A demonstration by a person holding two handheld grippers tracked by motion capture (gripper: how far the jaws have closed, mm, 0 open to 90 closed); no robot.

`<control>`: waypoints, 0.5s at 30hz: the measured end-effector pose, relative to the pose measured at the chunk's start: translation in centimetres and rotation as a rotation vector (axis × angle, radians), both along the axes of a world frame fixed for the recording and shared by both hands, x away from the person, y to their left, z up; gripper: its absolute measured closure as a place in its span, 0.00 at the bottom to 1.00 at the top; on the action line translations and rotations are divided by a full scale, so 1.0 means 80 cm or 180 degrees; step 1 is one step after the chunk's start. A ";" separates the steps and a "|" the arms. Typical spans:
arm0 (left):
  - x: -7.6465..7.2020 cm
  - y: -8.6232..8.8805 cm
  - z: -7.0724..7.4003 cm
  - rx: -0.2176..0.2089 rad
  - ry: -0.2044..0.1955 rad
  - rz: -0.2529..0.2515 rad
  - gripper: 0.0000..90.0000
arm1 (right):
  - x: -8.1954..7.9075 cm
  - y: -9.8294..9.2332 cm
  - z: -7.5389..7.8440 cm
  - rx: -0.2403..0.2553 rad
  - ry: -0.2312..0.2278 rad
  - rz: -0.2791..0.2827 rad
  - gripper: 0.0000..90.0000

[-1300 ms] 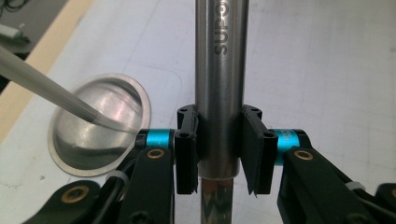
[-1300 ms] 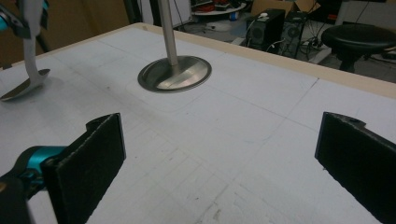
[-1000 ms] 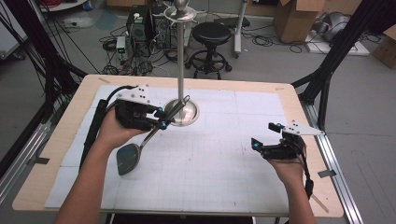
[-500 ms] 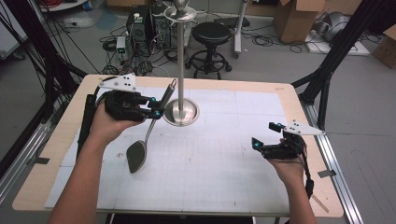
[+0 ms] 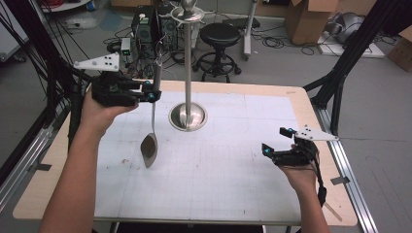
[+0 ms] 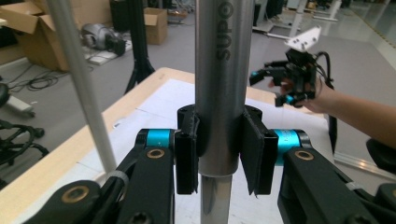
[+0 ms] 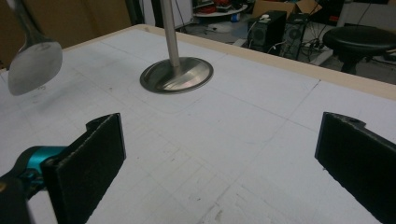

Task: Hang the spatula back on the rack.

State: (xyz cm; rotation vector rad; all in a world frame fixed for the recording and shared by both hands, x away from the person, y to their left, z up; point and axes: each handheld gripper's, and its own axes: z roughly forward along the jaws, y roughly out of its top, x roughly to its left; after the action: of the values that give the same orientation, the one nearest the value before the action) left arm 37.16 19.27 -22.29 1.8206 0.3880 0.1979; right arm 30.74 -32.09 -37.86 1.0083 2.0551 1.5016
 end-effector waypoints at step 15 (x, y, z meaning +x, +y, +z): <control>0.027 -0.006 0.025 -0.0091 0.0006 0.0187 0.77 | 0.002 0.000 -0.002 -0.0005 0.0025 -0.0009 0.01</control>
State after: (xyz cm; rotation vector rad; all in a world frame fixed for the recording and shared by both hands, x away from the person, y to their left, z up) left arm 39.33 18.82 -20.32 1.7826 0.4439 0.2302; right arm 30.92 -32.10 -38.04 1.0175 2.0590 1.4967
